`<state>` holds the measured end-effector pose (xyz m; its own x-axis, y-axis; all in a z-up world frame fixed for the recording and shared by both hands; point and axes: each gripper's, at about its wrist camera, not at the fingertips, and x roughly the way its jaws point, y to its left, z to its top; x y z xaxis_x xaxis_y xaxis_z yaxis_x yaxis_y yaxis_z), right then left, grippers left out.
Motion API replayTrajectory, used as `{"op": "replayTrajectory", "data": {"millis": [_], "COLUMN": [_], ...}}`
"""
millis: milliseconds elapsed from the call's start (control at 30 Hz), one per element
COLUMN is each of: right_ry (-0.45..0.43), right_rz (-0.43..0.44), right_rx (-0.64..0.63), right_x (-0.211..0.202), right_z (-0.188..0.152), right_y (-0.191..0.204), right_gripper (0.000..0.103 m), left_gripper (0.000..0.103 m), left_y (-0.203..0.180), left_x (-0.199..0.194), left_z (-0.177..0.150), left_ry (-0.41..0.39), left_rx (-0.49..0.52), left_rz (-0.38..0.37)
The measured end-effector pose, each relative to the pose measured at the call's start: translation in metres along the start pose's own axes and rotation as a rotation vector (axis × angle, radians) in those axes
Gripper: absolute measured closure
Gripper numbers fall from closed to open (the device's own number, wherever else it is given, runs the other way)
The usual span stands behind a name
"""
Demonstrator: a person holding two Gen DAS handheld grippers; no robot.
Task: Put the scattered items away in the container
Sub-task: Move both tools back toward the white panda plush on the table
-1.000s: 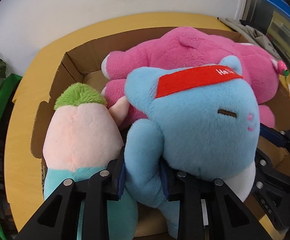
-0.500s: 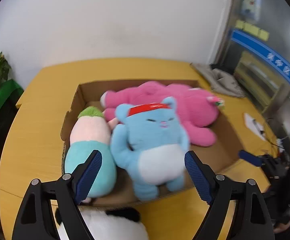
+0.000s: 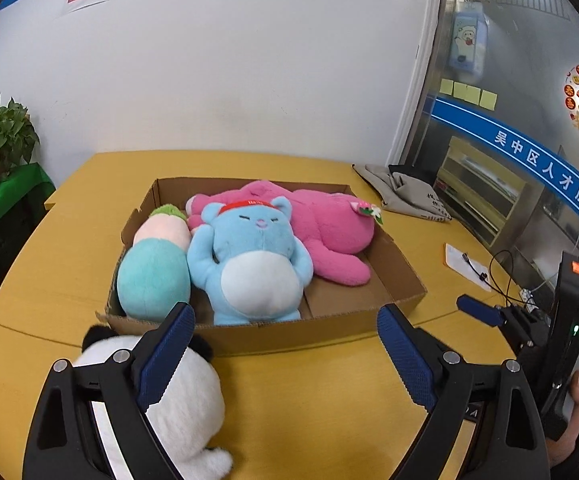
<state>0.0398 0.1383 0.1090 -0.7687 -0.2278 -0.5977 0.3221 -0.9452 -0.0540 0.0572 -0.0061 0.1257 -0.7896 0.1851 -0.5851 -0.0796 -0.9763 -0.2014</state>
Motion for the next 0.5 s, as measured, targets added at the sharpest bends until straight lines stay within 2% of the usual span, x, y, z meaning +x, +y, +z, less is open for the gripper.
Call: {"op": "replayTrajectory", "data": {"millis": [233, 500], "right_ry": [0.0, 0.016], "right_rz": [-0.001, 0.007], "right_rx": [0.001, 0.015], "right_x": [-0.014, -0.014], "right_z": [-0.007, -0.017], "right_y": [-0.001, -0.005], "right_gripper": [0.021, 0.021], "left_gripper": [0.008, 0.008], "left_y": [-0.009, -0.01], "left_x": [0.008, 0.013], "left_z": [-0.026, -0.042], "left_ry": [0.045, 0.065], "left_rx": [-0.014, -0.037], "left_rz": [0.003, -0.011]}}
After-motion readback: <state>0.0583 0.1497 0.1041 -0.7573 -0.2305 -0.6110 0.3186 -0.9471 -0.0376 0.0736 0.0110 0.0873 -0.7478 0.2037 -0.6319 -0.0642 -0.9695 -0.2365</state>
